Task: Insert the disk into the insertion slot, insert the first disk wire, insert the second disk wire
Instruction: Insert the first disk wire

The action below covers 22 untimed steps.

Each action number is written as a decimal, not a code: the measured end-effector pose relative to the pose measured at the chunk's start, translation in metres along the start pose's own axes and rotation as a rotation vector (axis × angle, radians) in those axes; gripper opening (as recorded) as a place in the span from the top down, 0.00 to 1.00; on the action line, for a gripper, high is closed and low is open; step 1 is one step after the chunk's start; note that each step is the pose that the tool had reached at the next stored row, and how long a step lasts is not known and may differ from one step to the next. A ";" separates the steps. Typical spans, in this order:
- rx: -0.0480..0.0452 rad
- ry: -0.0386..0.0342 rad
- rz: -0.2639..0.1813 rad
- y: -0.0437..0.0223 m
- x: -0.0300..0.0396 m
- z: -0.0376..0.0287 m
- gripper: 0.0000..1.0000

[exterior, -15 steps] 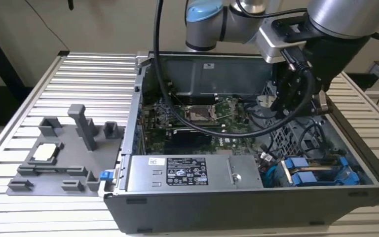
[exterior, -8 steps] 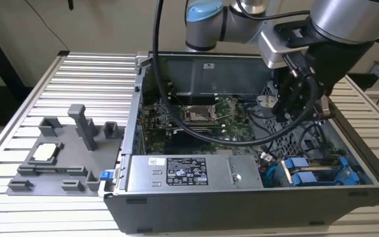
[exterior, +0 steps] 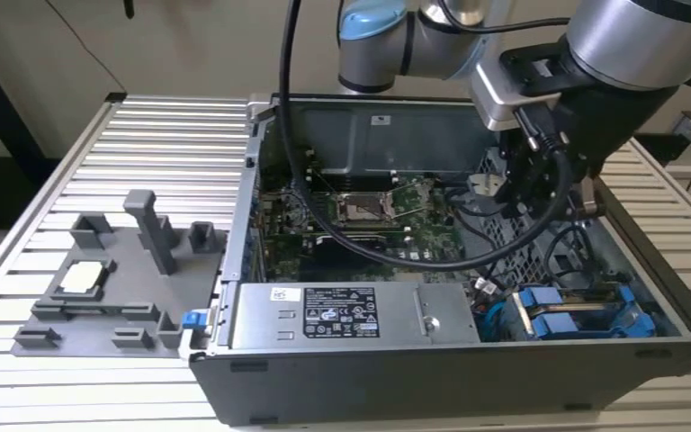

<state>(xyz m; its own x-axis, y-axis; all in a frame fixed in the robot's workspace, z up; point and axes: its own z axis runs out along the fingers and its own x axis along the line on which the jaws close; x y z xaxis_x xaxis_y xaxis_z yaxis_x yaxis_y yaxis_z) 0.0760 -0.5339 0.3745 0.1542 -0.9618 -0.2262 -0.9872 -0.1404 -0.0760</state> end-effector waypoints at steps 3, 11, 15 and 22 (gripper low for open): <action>0.0008 -0.0014 0.003 -0.0008 0.0009 0.0026 0.74; 0.0012 -0.0014 0.004 -0.0009 0.0010 0.0029 0.84; 0.0012 -0.0014 0.004 -0.0009 0.0010 0.0029 0.84; -0.0065 0.0483 0.002 -0.0015 0.0011 0.0030 0.84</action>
<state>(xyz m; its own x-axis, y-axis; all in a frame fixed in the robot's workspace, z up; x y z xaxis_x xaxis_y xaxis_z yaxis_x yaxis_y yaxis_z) 0.0778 -0.5340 0.3715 0.1504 -0.9723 -0.1792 -0.9877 -0.1400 -0.0693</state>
